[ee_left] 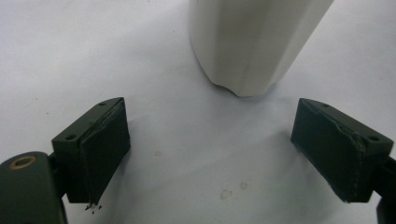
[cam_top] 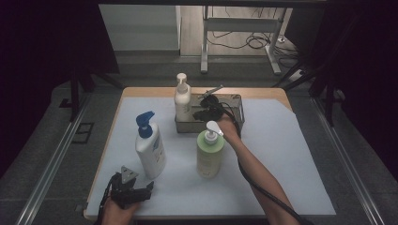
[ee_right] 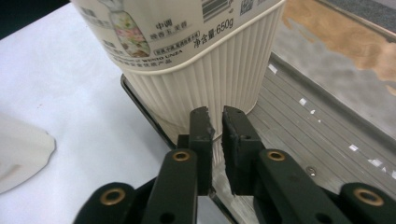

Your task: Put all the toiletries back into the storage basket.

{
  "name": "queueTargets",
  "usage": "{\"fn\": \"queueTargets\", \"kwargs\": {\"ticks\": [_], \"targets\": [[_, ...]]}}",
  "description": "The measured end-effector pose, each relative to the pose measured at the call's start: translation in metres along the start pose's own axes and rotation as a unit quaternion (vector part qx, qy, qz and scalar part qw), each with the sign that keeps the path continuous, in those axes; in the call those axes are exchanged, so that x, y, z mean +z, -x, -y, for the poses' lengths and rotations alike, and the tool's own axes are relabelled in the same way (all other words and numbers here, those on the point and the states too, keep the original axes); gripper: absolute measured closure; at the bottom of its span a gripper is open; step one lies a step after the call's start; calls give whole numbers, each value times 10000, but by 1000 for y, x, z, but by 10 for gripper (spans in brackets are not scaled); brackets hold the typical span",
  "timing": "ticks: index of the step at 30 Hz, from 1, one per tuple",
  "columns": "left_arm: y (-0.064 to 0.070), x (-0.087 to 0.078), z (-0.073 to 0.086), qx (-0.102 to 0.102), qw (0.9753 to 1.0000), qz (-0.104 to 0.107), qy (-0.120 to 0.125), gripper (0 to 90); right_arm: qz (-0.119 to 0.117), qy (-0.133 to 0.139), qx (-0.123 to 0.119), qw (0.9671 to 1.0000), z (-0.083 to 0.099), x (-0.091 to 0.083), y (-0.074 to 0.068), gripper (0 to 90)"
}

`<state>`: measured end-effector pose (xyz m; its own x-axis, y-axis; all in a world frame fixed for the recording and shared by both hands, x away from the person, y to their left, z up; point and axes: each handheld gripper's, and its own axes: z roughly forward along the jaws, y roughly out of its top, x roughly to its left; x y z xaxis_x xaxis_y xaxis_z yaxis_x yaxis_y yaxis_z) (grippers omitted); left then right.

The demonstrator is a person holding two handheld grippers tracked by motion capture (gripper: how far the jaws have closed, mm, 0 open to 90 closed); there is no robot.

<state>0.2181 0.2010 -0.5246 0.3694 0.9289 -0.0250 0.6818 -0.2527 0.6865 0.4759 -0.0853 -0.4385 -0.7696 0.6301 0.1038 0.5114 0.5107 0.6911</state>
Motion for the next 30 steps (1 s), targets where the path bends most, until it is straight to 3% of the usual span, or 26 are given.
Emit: {"fn": "queueTargets", "kwargs": {"ticks": [11,30], "targets": [[0,0,0,5,10000,-3,-2,113,93,147,42,9998,4,-24,1,593],[0,0,0,2,10000,0,-4,113,212,198,-79,9995,18,-57,1,455]]}}
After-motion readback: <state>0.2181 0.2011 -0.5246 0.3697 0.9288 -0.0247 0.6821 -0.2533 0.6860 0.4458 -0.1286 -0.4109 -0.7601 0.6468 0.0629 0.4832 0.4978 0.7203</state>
